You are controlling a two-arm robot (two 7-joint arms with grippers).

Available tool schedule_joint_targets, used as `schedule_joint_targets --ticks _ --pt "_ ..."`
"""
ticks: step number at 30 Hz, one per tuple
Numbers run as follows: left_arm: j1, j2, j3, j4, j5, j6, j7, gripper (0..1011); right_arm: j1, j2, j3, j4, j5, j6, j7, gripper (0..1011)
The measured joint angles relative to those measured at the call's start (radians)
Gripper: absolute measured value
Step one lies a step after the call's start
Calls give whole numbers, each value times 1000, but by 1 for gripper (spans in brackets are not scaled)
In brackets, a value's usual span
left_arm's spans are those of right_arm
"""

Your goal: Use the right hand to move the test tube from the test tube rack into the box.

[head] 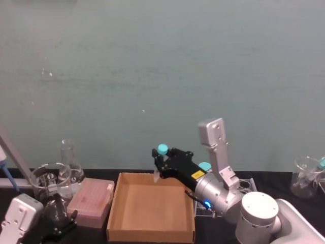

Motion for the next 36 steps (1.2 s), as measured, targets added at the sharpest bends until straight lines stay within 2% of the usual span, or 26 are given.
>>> schedule_joint_targets --ticks 4,15,25,32,33,34,36 --pt "0 0 0 0 0 0 0 1000 14 -16 -10 39 -12 -3 1 218" --pt "0 0 0 0 0 0 0 1000 74 -59 -18 175 -62 -65 -17 218" --pt "0 0 0 0 0 0 0 1000 72 -57 -18 170 -61 -64 -18 225" --pt "0 0 0 0 0 0 0 1000 70 -55 -17 166 -56 -62 -18 409" --pt "0 0 0 0 0 0 0 1000 69 -55 -17 166 -56 -62 -18 470" --pt "0 0 0 0 0 0 0 1000 69 -55 -17 165 -56 -62 -18 470" --pt "0 0 0 0 0 0 0 1000 69 -55 -17 165 -56 -61 -17 549"
